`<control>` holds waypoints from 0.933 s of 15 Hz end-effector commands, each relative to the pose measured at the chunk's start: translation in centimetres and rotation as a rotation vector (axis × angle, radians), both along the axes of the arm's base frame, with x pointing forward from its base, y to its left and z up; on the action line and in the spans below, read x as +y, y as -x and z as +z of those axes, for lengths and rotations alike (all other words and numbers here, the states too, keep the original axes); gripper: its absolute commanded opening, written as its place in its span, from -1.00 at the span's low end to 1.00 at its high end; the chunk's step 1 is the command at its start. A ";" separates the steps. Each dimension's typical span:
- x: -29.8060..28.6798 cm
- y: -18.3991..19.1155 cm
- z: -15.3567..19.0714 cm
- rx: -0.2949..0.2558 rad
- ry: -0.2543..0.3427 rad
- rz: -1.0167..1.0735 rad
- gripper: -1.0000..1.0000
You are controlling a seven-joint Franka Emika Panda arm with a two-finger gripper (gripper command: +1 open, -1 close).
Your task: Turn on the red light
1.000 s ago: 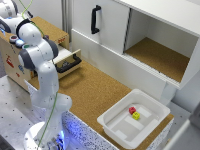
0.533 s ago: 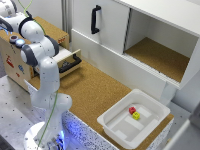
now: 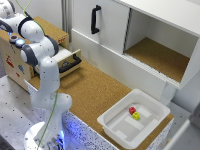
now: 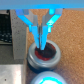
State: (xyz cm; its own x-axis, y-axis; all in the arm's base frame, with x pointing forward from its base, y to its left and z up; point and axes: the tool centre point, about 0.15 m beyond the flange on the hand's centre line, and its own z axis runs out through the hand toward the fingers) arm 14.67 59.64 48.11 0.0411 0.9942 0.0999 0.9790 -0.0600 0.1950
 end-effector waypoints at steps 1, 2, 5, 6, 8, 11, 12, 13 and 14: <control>4.2 -2.9 -1.9 0.005 0.227 -0.042 -1.00; 4.3 -2.9 -2.6 -0.004 0.251 -0.030 -1.00; 4.8 -1.7 -3.0 -0.021 0.300 0.020 -1.00; 4.6 -1.1 -2.7 -0.012 0.300 0.021 -1.00; 4.5 0.1 0.4 -0.027 0.280 0.017 -1.00; 4.5 0.4 6.5 -0.044 0.264 -0.020 1.00; 4.5 -0.1 7.5 -0.061 0.231 -0.042 1.00; 4.5 -0.5 7.8 -0.063 0.232 -0.044 1.00; 4.3 -0.8 7.6 -0.061 0.247 -0.048 1.00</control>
State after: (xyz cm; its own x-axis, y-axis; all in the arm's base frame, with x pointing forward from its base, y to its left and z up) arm 14.03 60.09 49.97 -0.0024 0.9972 0.0754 0.9609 -0.0186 0.2762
